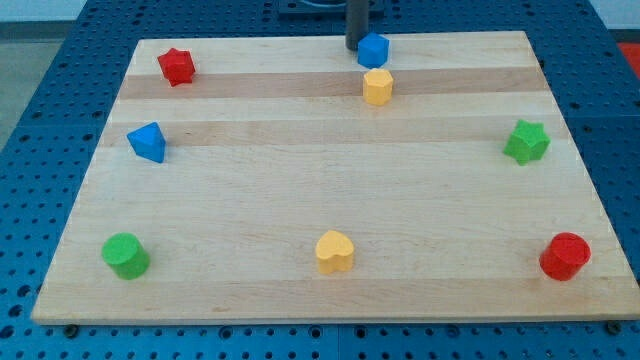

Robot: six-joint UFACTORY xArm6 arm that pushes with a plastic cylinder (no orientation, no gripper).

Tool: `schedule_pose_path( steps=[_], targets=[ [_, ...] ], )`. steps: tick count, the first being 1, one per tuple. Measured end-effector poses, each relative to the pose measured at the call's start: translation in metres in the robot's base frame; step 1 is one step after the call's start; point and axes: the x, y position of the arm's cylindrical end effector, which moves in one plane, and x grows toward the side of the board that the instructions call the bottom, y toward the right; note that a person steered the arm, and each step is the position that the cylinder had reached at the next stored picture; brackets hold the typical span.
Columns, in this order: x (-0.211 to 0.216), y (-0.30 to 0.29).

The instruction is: Place the blue cube top right of the yellow hexagon

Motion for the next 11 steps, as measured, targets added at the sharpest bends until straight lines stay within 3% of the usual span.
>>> schedule_pose_path(
  steps=[4, 5, 6, 8, 11],
  targets=[
    [0.046, 0.006],
    [0.030, 0.006],
    [-0.018, 0.018],
    [-0.014, 0.039],
    [0.050, 0.037]
  ],
)
